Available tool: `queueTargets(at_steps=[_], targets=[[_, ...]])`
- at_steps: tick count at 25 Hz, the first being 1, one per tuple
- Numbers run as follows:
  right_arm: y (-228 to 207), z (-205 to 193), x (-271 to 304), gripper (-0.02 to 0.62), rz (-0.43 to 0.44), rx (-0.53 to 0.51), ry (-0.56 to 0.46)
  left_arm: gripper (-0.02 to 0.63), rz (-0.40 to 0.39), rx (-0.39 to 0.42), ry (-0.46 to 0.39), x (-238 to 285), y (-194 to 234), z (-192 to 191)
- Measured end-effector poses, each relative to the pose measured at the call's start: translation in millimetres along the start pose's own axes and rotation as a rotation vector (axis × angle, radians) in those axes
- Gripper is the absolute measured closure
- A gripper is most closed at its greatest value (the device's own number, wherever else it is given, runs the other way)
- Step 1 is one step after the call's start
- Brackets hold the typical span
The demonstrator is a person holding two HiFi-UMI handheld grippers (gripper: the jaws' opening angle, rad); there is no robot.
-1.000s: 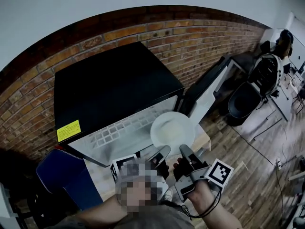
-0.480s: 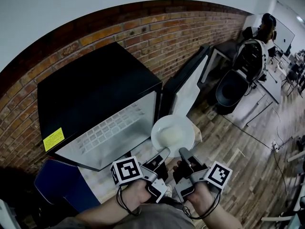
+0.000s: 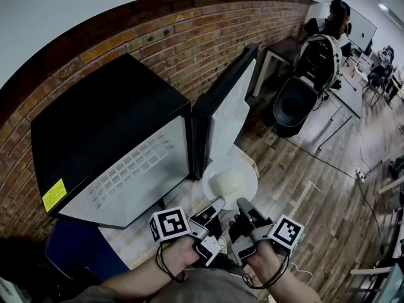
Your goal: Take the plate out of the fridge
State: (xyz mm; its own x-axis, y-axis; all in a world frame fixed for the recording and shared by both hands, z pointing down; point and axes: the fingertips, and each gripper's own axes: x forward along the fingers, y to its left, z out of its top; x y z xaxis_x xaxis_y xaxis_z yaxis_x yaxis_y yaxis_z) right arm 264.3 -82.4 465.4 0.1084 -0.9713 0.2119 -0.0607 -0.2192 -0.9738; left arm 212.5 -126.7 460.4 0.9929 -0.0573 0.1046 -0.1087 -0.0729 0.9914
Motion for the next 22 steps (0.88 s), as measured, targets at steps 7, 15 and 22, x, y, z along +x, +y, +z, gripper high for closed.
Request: queueTargets(at_steps=[7,15,22], targets=[[-26.2,5.0,-5.0,0.561,-0.036,0.037,-0.028,0.568,0.027,-0.014,0.050,10.6,22.6,-11.6],[-34.8,4.1,-5.3,0.562,-0.048,0.048,-0.021,0.568,0.042,-0.021,0.056,11.0,29.9,-14.2],[-29.5,5.5,-3.6,0.561,-0.036,0.040,-0.012,0.568,0.034,-0.021,0.037,11.4,25.2,-11.9]])
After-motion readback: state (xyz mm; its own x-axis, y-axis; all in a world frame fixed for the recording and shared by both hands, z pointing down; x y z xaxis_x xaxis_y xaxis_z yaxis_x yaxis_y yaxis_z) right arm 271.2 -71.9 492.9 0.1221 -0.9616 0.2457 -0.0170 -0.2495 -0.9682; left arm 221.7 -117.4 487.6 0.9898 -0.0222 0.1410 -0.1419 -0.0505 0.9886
